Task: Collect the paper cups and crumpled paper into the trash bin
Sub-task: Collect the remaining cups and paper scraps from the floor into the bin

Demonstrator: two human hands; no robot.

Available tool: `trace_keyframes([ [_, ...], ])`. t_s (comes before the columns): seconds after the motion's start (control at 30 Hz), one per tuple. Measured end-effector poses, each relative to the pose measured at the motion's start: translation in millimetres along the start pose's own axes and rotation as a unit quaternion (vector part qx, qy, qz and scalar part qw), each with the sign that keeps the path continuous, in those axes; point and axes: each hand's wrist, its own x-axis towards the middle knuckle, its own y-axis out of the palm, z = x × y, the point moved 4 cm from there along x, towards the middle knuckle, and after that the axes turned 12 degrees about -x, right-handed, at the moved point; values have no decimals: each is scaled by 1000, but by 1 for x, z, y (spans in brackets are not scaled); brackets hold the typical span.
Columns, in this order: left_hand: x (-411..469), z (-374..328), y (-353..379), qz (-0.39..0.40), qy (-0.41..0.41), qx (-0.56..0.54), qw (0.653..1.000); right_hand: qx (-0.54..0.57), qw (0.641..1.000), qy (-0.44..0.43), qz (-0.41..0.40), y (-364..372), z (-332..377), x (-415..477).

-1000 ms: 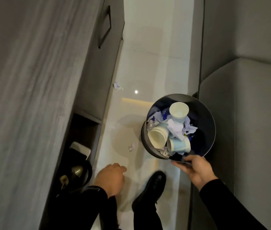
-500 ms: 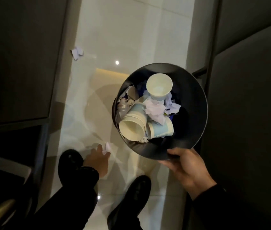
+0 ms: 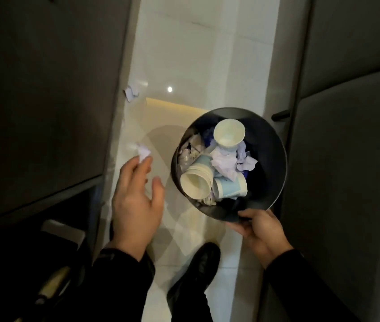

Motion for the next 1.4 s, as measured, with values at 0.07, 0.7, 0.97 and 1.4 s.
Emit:
trace_keyframes([
  [0.07,9,-66,-11,38,91,-15,995,-4,1000,4,-2,7,10,-24],
  [0.7,179,-80,-38,119,-361,58,923,12,1000,-3,29,58,197,-73],
  [0.97,245,5,59,233,-341,119,903,-40,997,-48,50,83,250,30],
  [1.4,296,119,139,174,-302,271,897,-31,998,-19,60,100,254,94],
])
